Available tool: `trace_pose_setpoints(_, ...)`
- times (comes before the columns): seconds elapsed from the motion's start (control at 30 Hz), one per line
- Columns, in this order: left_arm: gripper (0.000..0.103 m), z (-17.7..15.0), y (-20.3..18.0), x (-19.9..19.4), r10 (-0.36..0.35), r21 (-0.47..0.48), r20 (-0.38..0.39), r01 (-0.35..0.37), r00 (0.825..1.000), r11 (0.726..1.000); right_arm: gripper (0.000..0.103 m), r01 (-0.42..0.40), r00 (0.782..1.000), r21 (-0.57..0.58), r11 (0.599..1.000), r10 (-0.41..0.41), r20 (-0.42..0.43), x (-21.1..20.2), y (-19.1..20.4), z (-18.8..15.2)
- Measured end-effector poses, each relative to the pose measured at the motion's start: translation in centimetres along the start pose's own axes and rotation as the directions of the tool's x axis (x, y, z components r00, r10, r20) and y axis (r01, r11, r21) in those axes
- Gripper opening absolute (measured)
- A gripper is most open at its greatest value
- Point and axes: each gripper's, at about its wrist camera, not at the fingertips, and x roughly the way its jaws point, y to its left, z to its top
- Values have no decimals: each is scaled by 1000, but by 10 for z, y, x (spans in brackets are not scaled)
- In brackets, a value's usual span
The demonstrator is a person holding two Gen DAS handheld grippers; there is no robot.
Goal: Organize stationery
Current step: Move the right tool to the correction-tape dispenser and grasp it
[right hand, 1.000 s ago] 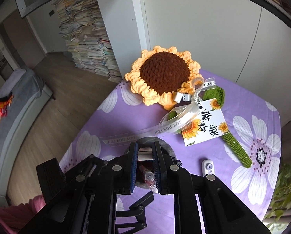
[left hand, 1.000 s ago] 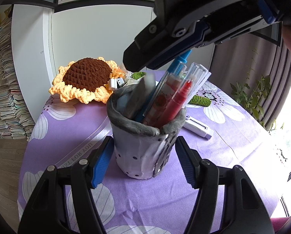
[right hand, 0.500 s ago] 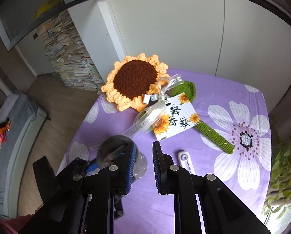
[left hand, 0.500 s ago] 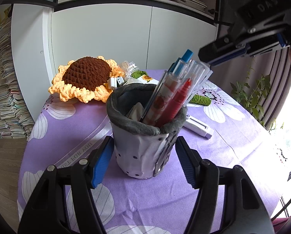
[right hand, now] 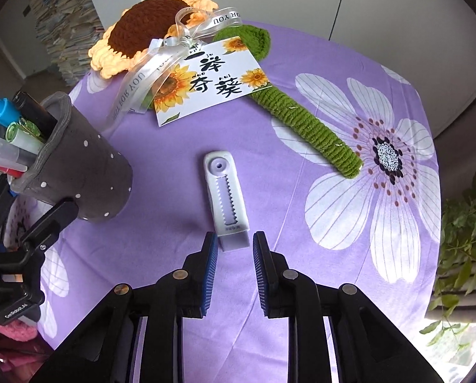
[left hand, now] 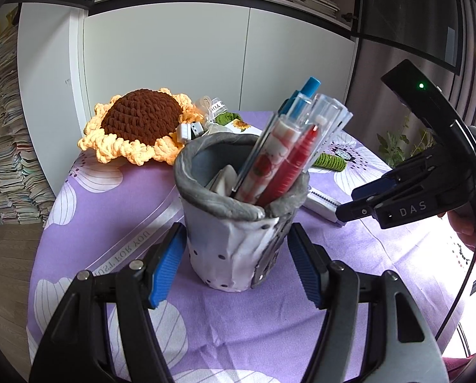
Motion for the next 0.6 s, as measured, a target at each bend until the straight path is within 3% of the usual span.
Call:
trace_pose_setpoints(0.07,66,0,0,0,0,0,0,0,1000,1000,53,14,1000,-10,1000,-14,23,2,1,2)
trace_pose_setpoints(0.23,66,0,0,0,0,0,0,0,1000,1000,54,6,1000,-9,1000,-6,24,15,1,7)
trace_pose_setpoints(0.27,66,0,0,0,0,0,0,0,1000,1000,51,14,1000,-6,1000,-14,19,20,2,8)
trace_pose_setpoints(0.37,66,0,0,0,-1,-1,-1,1,1000,1000,26,23,1000,15,1000,-24,17,24,2,10)
trace_pose_setpoints(0.43,66,0,0,1,-1,-1,-2,1,1000,1000,26,80,997,41,996,-80,5,18,3,9)
trace_pose_setpoints(0.6,66,0,0,1,-1,-1,-3,1,1000,1000,26,33,999,28,999,-31,-43,-5,4,-15)
